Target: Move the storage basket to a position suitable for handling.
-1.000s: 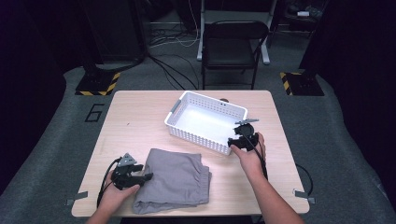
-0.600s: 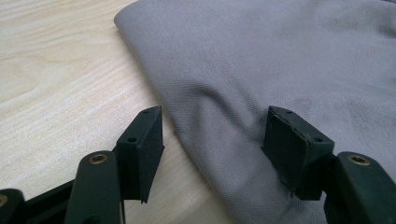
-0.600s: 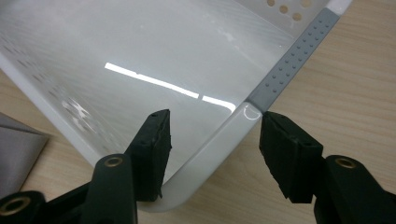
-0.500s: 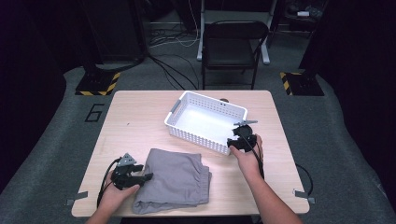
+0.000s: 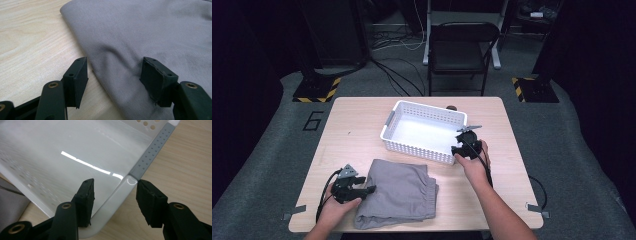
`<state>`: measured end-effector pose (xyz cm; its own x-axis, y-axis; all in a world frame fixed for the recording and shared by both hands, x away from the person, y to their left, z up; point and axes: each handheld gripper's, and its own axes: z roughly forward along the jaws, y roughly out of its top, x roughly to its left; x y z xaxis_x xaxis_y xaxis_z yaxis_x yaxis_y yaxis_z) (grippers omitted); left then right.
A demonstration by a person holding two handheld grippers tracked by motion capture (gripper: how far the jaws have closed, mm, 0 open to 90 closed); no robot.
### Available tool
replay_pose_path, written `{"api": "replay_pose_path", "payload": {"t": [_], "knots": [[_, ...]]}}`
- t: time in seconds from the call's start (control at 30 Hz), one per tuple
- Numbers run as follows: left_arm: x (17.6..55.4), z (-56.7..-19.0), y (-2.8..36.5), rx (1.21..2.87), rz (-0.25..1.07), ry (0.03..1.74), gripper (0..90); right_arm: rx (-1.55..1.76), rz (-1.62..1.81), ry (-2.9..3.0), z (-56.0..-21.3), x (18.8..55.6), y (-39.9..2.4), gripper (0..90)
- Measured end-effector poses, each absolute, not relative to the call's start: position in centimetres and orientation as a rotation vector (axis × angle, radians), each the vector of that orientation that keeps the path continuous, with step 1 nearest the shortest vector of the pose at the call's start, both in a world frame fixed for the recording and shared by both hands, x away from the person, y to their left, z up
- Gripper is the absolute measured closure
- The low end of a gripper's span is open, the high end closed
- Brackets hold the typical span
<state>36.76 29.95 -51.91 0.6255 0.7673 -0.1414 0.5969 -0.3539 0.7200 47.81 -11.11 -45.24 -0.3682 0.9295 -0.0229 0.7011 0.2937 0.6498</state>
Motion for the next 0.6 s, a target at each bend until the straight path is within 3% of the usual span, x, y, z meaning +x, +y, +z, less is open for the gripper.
{"api": "replay_pose_path", "payload": {"t": [0.6], "knots": [[36.5,-52.1,29.4,2.098,0.260,1.011,40.1,1.338,0.797,2.242,-45.5,48.6,-10.0,54.7]]}}
